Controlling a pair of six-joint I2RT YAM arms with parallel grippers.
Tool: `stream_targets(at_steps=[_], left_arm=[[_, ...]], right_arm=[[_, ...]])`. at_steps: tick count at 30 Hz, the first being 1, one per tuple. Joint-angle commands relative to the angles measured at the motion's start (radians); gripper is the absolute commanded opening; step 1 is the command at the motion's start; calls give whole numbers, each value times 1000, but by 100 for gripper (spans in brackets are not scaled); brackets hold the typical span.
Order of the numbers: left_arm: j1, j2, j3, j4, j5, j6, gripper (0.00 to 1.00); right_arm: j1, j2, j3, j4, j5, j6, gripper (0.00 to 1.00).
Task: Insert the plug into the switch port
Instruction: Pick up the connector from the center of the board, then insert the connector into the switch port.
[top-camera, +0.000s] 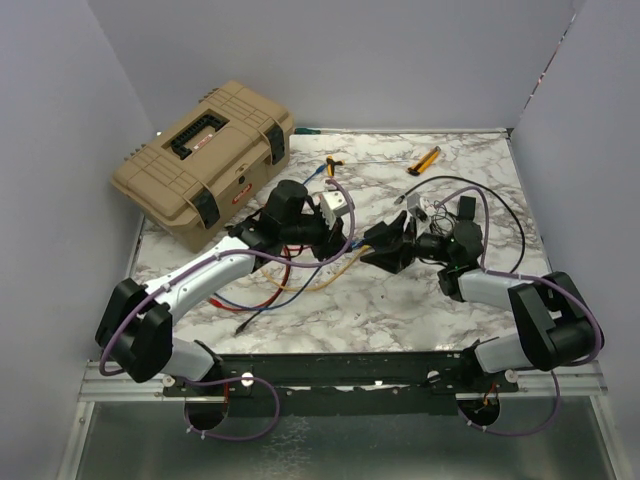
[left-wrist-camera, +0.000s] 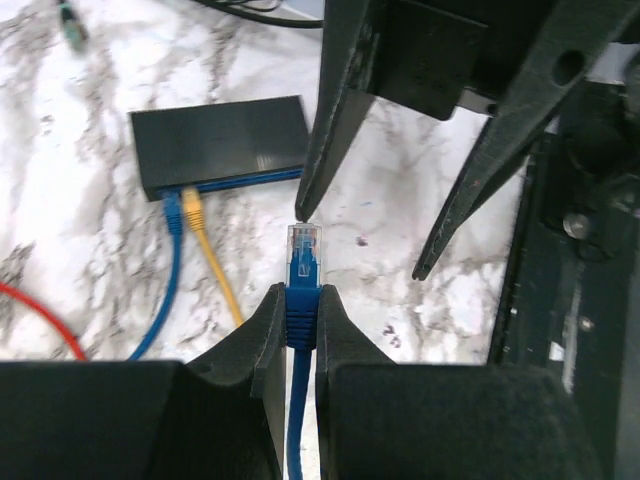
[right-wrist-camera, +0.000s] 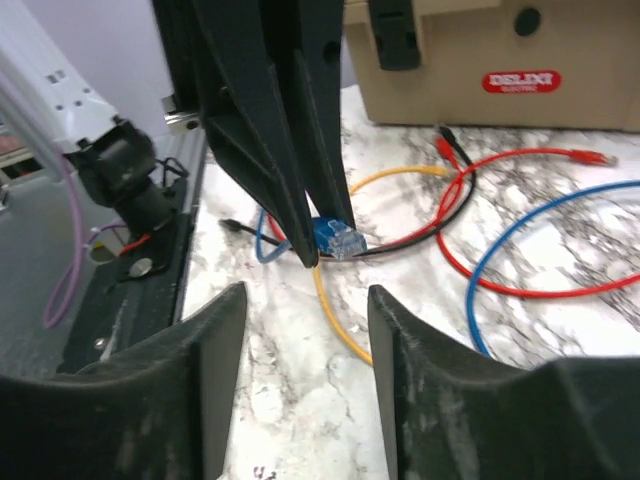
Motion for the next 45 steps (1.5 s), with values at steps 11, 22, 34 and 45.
stream_targets(at_steps=[11,22,34,45], left_arm=[[-164,125,59,-74,-476,1,0],[-232,259,105,-54,-648,-102,0],[-261,401,144,14,-671,-76,0],[-276,503,149,103,-697,-72,0]], right_arm=[[-64,-39,111,-532,343,-122,75],[-182,40,169,-752,598,-49,77],[-216,202,256,-842,575,-53,74],[-217,286,306,-892,536,-71,69]])
